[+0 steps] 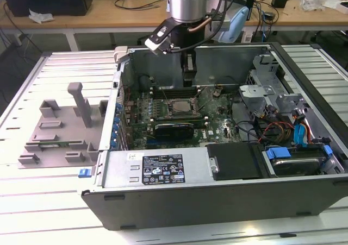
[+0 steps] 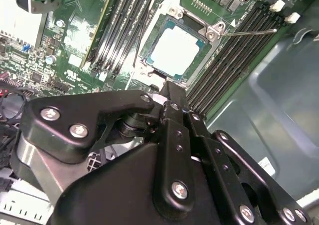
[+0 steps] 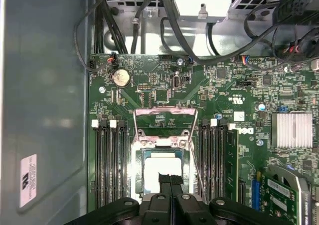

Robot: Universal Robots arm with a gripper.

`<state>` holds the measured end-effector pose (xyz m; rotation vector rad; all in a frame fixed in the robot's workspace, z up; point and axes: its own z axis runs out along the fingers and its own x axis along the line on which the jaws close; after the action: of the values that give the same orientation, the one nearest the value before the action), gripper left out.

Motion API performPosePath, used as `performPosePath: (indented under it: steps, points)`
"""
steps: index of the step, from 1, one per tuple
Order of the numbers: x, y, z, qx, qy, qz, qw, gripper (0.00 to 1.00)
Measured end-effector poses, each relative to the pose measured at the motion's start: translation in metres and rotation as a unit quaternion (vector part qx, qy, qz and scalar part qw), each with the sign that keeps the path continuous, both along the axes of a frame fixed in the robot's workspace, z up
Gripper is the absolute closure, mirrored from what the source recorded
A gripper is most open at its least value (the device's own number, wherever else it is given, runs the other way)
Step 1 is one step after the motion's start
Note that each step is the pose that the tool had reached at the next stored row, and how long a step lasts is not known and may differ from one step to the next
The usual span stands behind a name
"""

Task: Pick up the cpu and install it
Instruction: 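Close the cpu cover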

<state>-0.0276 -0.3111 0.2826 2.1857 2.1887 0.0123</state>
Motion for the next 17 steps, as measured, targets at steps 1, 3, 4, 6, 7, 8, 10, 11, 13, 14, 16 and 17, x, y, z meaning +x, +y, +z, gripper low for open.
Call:
performPosePath:
  steps: [1, 3, 4, 6, 7, 8, 10, 11, 13, 14, 16, 17]
  points:
    - [0.0, 0.0, -0.0001, 0.0001, 0.0, 0.0, 1.0, 0.89]
    - [0.0, 0.0, 0.0, 0.0, -0.0001, 0.0, 1.0, 0.89]
    - [0.0, 0.0, 0.0001, 0.0, 0.0, 0.0, 1.0, 0.89]
    - [0.003, 0.0, 0.0003, -0.0002, 0.0001, 0.0, 1.0, 0.89]
    - [0.008, 0.0, 0.0001, -0.0001, 0.0, 0.0, 1.0, 0.89]
    - [0.014, 0.0, 0.0002, -0.0001, 0.0, 0.0, 1.0, 0.89]
    - [0.021, 0.0, 0.0001, -0.0001, 0.0, 0.0, 1.0, 0.89]
    - [0.029, 0.0, 0.0001, 0.0, 0.0, 0.0, 1.0, 0.89]
    - [0.043, 0.0, 0.0001, -0.0001, 0.0001, 0.0, 1.0, 0.89]
    - [0.049, 0.0001, 0.0, 0.0001, 0.0001, 0.0, 1.0, 0.89]
    - [0.067, 0.0, 0.0001, -0.0001, 0.0001, 0.0, 1.0, 0.89]
    - [0.073, 0.0, -0.0002, 0.0, 0.0002, 0.0, 1.0, 0.89]
